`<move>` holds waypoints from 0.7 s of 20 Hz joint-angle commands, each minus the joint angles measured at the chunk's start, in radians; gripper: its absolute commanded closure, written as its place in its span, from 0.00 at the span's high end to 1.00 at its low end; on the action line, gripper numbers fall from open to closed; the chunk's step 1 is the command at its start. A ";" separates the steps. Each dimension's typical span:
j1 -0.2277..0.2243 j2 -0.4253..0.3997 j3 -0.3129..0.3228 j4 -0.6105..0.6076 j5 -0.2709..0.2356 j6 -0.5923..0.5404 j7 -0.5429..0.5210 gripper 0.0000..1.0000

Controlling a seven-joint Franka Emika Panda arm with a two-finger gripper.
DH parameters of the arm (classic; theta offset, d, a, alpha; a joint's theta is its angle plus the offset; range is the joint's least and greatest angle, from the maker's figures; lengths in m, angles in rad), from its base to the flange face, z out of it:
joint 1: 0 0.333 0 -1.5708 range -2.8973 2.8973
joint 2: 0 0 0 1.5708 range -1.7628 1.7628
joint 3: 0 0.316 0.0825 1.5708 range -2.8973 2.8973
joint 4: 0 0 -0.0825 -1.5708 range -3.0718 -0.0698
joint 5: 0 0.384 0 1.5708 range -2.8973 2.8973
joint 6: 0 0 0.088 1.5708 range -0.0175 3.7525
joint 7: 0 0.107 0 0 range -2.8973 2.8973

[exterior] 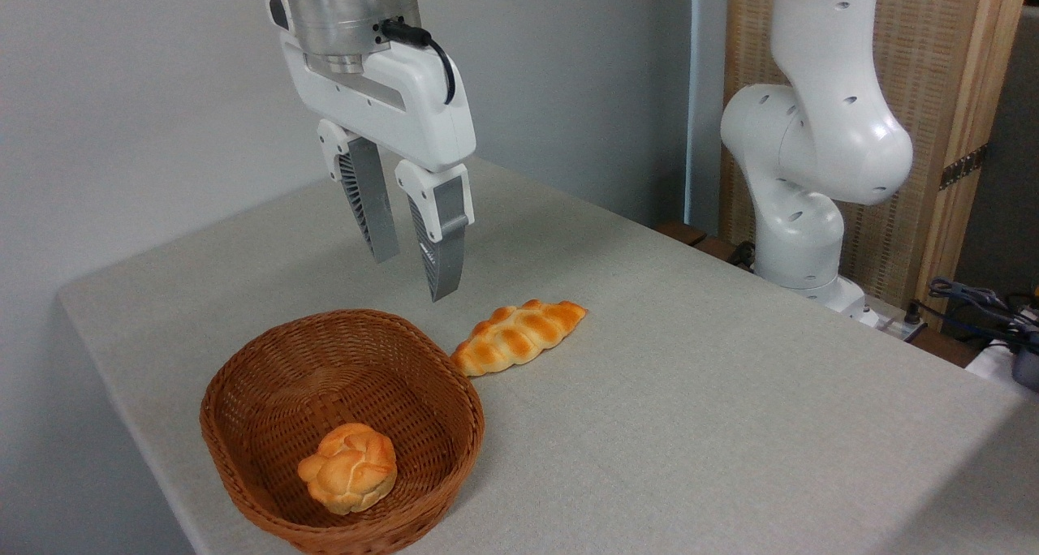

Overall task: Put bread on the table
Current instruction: 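Lower the open gripper into the wicker basket over the round bun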

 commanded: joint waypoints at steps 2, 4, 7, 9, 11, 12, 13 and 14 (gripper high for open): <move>-0.005 -0.009 0.011 -0.019 -0.008 -0.019 -0.003 1.00; -0.005 -0.018 0.017 -0.071 -0.001 0.059 -0.004 1.00; -0.006 -0.067 0.035 -0.195 -0.002 0.241 -0.005 1.00; -0.006 -0.109 0.037 -0.291 -0.002 0.358 -0.003 1.00; -0.006 -0.121 0.044 -0.359 -0.005 0.472 -0.003 1.00; -0.006 -0.120 0.044 -0.381 -0.007 0.510 -0.003 1.00; -0.006 -0.115 0.044 -0.401 -0.008 0.551 -0.003 1.00; -0.006 -0.107 0.044 -0.421 -0.011 0.599 -0.003 1.00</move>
